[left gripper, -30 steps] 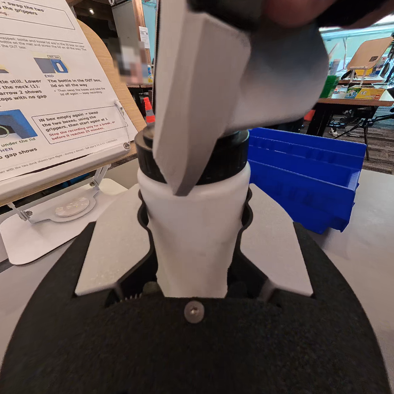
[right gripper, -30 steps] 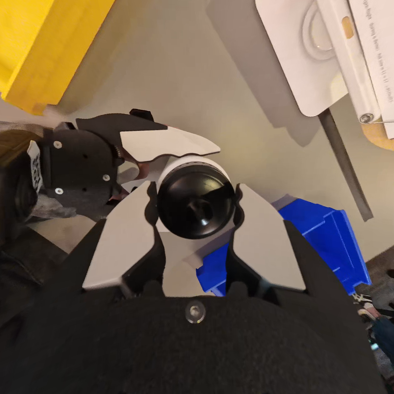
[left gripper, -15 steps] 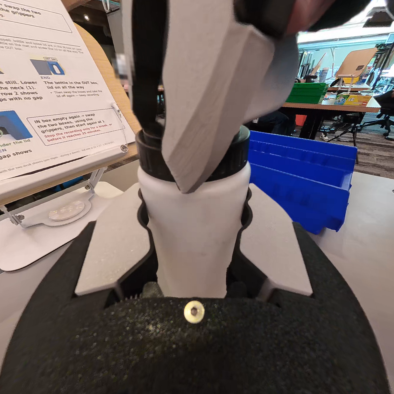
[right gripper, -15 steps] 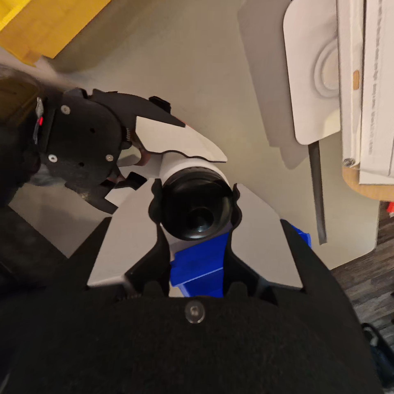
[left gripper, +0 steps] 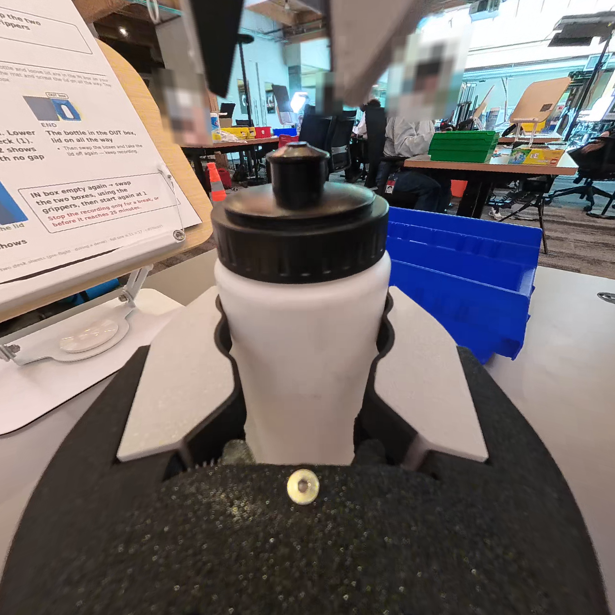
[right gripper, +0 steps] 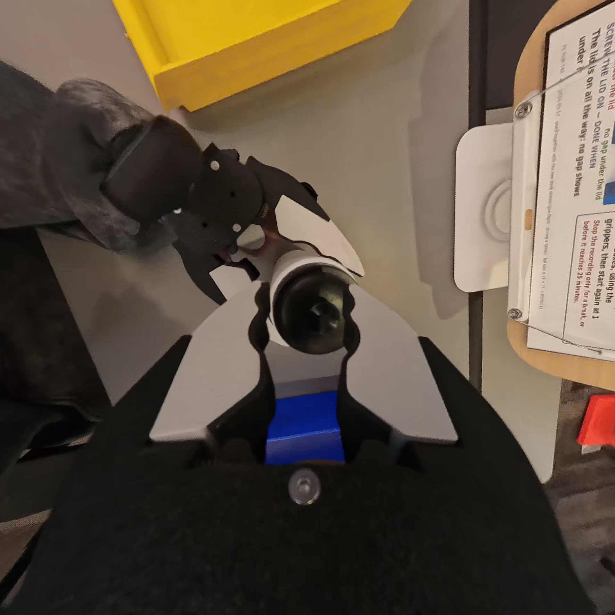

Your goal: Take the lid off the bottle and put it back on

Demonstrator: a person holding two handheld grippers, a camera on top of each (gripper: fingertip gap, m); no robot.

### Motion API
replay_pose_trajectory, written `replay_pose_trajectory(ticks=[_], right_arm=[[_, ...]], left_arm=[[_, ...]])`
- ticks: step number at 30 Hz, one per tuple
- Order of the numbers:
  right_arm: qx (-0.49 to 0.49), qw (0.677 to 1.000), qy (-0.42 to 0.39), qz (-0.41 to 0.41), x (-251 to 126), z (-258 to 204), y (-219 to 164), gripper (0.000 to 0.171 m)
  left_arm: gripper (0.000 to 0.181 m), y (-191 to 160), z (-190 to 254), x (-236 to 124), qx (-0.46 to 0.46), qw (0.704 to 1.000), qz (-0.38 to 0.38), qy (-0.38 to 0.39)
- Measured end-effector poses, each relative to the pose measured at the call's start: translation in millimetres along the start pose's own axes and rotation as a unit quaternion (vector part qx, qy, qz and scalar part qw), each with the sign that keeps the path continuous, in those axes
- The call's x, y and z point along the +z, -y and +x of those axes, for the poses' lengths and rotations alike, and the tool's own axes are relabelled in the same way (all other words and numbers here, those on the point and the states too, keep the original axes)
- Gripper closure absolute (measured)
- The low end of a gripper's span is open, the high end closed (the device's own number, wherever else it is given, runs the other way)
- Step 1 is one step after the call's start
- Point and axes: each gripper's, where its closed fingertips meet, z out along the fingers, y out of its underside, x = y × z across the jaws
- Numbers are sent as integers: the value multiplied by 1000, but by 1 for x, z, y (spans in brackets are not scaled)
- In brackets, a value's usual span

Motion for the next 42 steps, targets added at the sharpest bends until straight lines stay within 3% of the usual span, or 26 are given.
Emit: replay_pose_trajectory(ticks=[3,10,17,26,28,30,42], right_arm=[[-18,998,-35,46,0,-4,-7,116],[11,977,-122,173,-11,-27,-19,116],[74,989,-117,45,1,-3,-47,79],[163,984,-16,-64,29,3,-34,82],[167,982,-12,-88,34,1,-36,97],[161,981,-20,-102,34,2,-36,98],[88,992,1,-89,35,6,-37,99]], left_arm=[[95,0,0,0,0,1000,0,-1],[95,0,-1,-2,-2,1000,4,2],[95,0,-1,-1,-2,1000,4,5],[95,0,-2,-1,-2,1000,2,13],[94,0,-2,-1,-2,1000,0,14],[95,0,-3,-2,-1,1000,0,14],[95,0,-7,0,-6,1000,0,18]])
